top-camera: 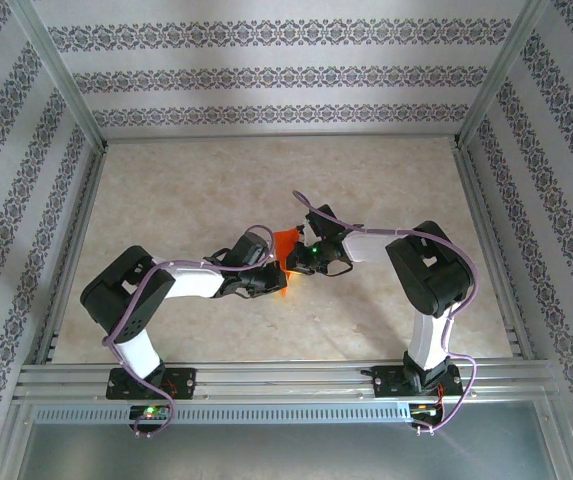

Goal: Fold a paper plane with a square sheet of paper (pick it up from the middle)
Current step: Fold the wing for the fifth time at the center of the table.

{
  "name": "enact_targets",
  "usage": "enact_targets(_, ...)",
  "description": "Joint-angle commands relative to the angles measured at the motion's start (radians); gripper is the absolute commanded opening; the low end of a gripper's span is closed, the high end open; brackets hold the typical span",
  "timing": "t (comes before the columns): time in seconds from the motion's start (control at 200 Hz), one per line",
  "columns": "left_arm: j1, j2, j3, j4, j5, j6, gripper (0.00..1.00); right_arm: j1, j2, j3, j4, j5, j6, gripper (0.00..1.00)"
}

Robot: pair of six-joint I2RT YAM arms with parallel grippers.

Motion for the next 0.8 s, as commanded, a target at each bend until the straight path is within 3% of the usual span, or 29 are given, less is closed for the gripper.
enact_targets(0.0,-0.009,0.008,0.023,-0.042,0.006,0.002,0.03,0.015,0.057,-0.008,-0.102,0.111,0.024,0.08)
enact_targets(0.794,-0.117,-0.056,0.013,-0.238,-0.059,0.037,0.03,0.010,0.096,-0.012,-0.164,0.196,0.116,0.06)
